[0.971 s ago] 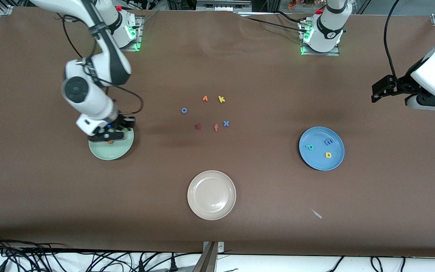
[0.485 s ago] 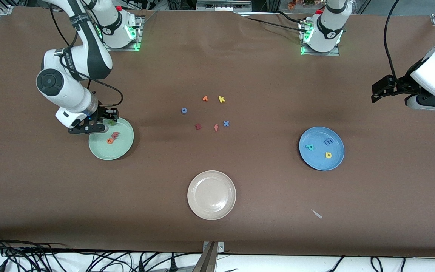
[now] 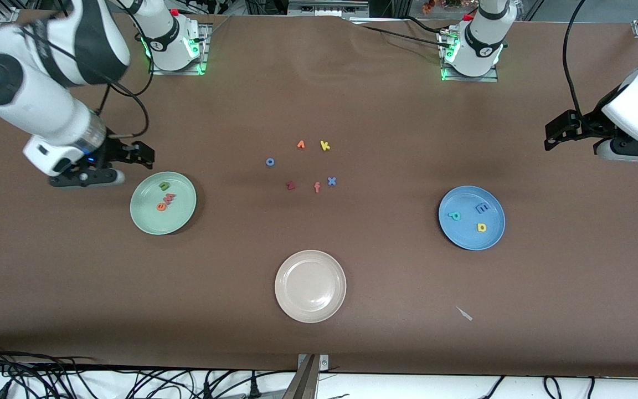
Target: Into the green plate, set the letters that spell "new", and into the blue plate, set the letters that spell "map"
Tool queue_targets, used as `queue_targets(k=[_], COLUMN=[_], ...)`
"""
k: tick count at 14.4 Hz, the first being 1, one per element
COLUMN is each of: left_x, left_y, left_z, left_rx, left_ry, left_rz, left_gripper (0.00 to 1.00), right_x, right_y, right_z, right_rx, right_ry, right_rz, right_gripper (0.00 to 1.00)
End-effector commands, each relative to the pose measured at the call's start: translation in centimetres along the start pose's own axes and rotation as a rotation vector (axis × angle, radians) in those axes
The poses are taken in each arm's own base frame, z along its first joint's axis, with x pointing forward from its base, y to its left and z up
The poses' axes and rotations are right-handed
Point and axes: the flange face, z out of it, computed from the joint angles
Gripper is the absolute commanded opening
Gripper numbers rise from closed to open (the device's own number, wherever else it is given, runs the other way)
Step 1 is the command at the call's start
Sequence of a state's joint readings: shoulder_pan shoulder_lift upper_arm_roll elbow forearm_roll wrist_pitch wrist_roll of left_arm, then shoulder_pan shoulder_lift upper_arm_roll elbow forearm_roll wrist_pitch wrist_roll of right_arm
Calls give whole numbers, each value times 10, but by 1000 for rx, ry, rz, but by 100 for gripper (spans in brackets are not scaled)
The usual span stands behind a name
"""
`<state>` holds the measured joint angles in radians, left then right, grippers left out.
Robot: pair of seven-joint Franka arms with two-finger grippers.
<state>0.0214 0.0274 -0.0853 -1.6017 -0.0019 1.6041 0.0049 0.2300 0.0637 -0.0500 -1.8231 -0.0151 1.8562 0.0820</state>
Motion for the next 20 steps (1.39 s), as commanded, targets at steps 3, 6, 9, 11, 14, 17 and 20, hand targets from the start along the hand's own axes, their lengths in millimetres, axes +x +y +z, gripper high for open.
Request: queue_targets(k=[3, 6, 9, 11, 14, 17, 20], left_x=[-3, -4, -4, -4, -3, -4, -4], left_y=[1, 2, 3, 3, 3, 4, 5], left_z=[-6, -6, -6, -6, -6, -6, -6], left_rx=[-24, -24, -24, -24, -24, -22, -22], left_ry=[-1, -2, -2, -2, -1, -2, -2], left_rz=[9, 11, 12, 12, 12, 14, 15], left_gripper=[100, 100, 100, 100, 100, 100, 100], right_x=[28, 34, 32, 30, 32, 33, 34], right_y=[3, 2, 18, 30, 29, 29, 26], right_z=[-43, -48, -47, -57, -70, -70, -69], right_rx=[-4, -15, -18, -8, -15, -15, -15], right_ry=[-14, -16, -35, -39, -19, -11, -11], right_rz=[2, 1, 1, -12, -12, -4, -7], right_gripper=[100, 100, 100, 100, 100, 100, 100])
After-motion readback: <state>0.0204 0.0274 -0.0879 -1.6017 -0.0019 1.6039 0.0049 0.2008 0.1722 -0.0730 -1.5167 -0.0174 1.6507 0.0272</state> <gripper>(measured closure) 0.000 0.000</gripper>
